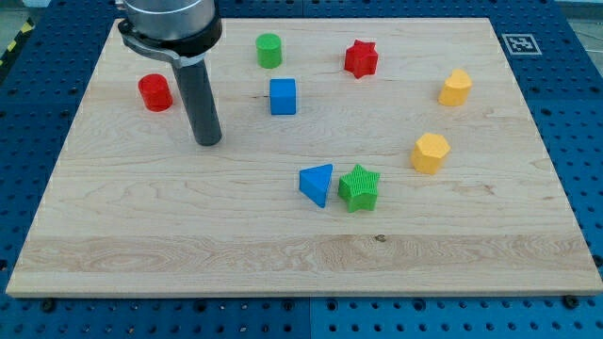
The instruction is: Place arm right to red circle
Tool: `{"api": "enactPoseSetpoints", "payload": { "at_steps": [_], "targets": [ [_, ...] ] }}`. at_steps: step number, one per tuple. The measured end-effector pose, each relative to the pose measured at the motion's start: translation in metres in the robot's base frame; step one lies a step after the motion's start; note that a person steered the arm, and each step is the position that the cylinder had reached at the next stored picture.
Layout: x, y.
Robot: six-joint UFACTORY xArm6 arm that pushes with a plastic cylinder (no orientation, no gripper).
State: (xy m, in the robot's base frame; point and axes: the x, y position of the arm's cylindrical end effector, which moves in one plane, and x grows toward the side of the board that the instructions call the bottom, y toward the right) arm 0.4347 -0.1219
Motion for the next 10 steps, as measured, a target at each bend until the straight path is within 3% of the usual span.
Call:
{"api": "enactPoseSetpoints", "payload": {
  "at_steps": [10],
  "targets": [
    [-0.058, -0.017]
  ]
}}
